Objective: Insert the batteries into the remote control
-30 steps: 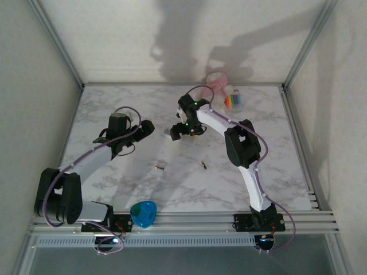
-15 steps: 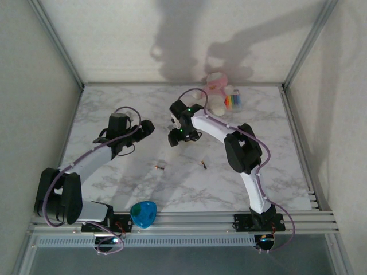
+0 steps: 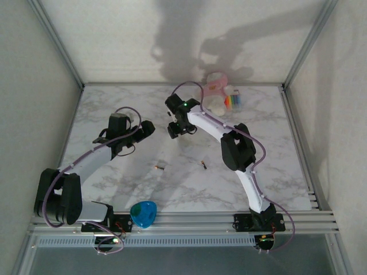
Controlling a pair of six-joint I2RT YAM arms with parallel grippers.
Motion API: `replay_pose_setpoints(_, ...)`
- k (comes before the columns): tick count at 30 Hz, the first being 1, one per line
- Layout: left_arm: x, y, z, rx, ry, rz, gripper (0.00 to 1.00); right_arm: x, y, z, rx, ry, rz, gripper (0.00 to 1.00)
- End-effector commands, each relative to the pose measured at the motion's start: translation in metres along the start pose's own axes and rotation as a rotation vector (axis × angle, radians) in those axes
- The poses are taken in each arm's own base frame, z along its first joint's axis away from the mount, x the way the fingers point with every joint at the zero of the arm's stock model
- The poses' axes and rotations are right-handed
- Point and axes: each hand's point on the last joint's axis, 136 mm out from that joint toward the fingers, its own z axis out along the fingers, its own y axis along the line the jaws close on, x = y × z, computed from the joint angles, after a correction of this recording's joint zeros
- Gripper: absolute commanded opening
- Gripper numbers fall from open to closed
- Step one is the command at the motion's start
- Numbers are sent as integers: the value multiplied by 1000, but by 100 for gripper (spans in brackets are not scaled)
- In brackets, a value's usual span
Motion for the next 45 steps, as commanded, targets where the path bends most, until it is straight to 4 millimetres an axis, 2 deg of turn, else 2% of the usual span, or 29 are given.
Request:
replay_pose_setpoints(1,-12,-12,-10,27,-31,16,100,6,5,4,3,37,-46,59)
replay_pose_setpoints(7,-12,-13,-9,34,-29,21,100,11,2,14,15,64,-63,56)
replay_pose_setpoints(9,-11,-13,-9,33,-28,23,100,13,2,16,20,70,-66,51)
replay_pose_setpoints(11,-12,-13,-9,31,-30,23,100,16,13,16,17,71,-91,51)
replay_pose_setpoints(20,-11,-12,-8,30,-26,23,100,19,18,22,12,85,-101,50)
replay_pose_setpoints(23,-11,-12,-8,29,-26,25,100,20,18,22,14,87,-99,45)
replay_pose_setpoints(31,-10,-11,-8,29,-25,23,100,25,13,29,38,106,-96,47)
replay_pose_setpoints(37,-10,-11,-8,28,-26,25,100,23,12,26,40,92,-89,47)
replay_pose_setpoints(45,-10,-11,-7,30,-24,24,100,23,12,25,41,91,-87,38)
